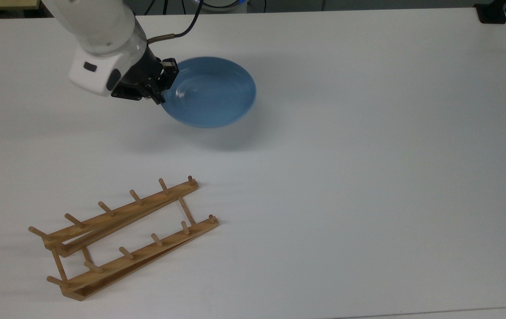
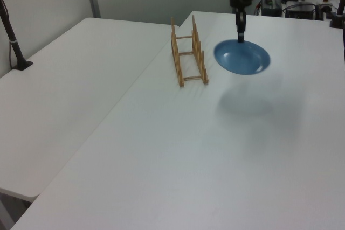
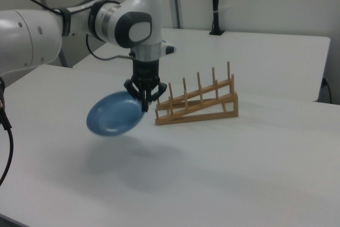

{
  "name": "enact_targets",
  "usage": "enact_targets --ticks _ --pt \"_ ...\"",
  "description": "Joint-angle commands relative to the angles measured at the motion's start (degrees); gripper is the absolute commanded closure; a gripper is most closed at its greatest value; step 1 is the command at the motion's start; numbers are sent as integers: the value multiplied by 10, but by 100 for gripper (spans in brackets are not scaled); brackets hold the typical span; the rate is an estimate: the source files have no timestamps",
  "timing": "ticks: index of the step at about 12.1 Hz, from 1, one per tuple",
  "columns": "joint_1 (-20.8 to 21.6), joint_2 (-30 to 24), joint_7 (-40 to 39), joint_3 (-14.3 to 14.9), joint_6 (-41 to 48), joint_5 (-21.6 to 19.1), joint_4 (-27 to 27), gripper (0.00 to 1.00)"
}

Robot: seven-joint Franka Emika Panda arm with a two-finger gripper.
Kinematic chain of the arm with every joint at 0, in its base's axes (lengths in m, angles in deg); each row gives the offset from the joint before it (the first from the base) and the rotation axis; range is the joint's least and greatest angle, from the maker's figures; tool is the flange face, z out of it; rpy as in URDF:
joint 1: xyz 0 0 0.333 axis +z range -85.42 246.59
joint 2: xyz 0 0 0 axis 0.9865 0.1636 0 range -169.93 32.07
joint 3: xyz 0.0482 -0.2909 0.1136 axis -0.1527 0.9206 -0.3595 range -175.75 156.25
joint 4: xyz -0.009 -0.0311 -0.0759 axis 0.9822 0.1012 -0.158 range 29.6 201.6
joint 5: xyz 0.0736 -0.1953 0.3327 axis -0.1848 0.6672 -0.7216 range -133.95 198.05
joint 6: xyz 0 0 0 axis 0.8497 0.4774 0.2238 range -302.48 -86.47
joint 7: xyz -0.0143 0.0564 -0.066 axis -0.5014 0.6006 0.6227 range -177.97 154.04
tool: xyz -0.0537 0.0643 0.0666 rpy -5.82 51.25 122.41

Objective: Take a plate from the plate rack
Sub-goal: 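Lower the blue plate flat onto the table beside the rack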

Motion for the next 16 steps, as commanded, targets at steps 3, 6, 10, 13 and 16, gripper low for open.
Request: enact_targets --ticks 3,6,10,13,16 --pt "1 5 -94 -3 -22 82 88 100" --pt "15 16 -63 -4 -91 95 133 100" --pt "18 24 -27 -4 -110 95 141 72" --pt "22 16 -3 -5 -104 94 126 3" --pt "61 -25 129 -5 -102 94 108 0"
